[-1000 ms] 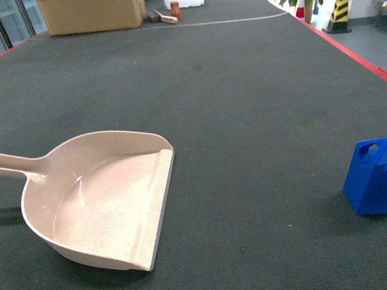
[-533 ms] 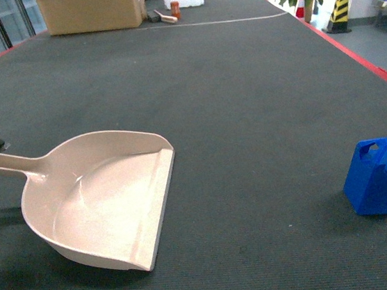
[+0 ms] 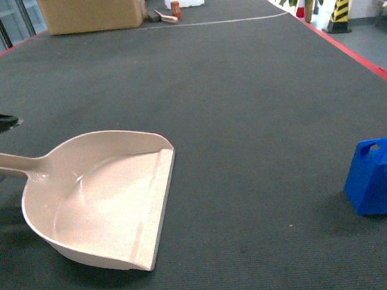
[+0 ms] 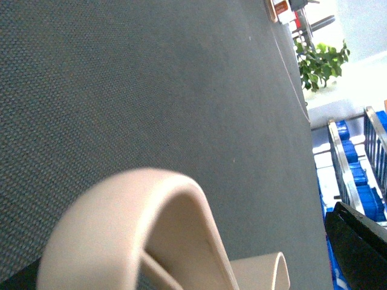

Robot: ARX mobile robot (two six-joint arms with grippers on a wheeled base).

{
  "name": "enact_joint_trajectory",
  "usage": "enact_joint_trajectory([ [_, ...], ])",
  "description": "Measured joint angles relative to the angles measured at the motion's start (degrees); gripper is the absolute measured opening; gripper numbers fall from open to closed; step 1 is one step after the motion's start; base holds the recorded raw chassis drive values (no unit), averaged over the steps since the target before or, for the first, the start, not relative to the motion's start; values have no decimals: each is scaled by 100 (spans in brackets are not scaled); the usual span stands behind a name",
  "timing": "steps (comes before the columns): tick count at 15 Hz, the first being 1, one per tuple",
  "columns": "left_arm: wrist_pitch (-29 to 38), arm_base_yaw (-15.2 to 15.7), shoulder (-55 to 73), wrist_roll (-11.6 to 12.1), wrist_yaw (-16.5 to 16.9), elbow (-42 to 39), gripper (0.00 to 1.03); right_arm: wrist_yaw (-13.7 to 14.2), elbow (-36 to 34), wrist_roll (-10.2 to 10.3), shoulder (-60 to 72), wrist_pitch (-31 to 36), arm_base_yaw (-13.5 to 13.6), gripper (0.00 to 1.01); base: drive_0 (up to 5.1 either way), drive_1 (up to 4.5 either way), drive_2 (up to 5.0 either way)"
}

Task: Place part in tray to right shelf

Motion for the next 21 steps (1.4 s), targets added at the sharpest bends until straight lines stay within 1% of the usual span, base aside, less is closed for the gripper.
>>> enact_joint_trajectory([
  [2,232,-31,339,-146,155,197,74,0,0,2,0,0,0,98,0,0,0],
  [3,479,-52,422,-258,256,197,62,0,0,0,0,0,0,98,0,0,0],
  [4,756,-63,428,-444,315,151,50,0,0,0,0,2,0,98,0,0,0],
  [6,1285,-170,365,-804,374,-114,21,0,0,0,0,2,0,98,0,0,0],
  [7,1314,-240,243,-1005,356,-212,15,0,0,0,0,0,0,98,0,0,0],
  [8,1340,-313,37,-1029,348,-308,14,0,0,0,0,2,0,98,0,0,0],
  [10,1362,-625,-575,-1209,315,-651,13,0,0,0,0,0,0,98,0,0,0],
  [13,1377,-1189,-1368,-1676,286,-885,13,0,0,0,0,0,0,98,0,0,0],
  [14,1379,-1384,-1517,-1816,251,-933,13,0,0,2,0,0,0,98,0,0,0],
  [15,1375,-1602,-1648,-1956,146,-999,13,0,0,0,0,0,0,98,0,0,0],
  [16,1375,-1829,-1716,-2050,63,-1034,13,0,0,0,0,0,0,98,0,0,0],
  [18,1364,-2256,-1729,-2216,52,-1040,13,0,0,0,0,2,0,98,0,0,0],
  [19,1362,-2363,-1729,-2227,81,-1040,13,0,0,0,0,0,0,98,0,0,0],
  [20,1366,-2358,-1725,-2240,61,-1040,13,0,0,0,0,0,0,98,0,0,0],
  [21,1364,-2284,-1716,-2240,2,-1043,13,0,0,0,0,0,0,98,0,0,0],
])
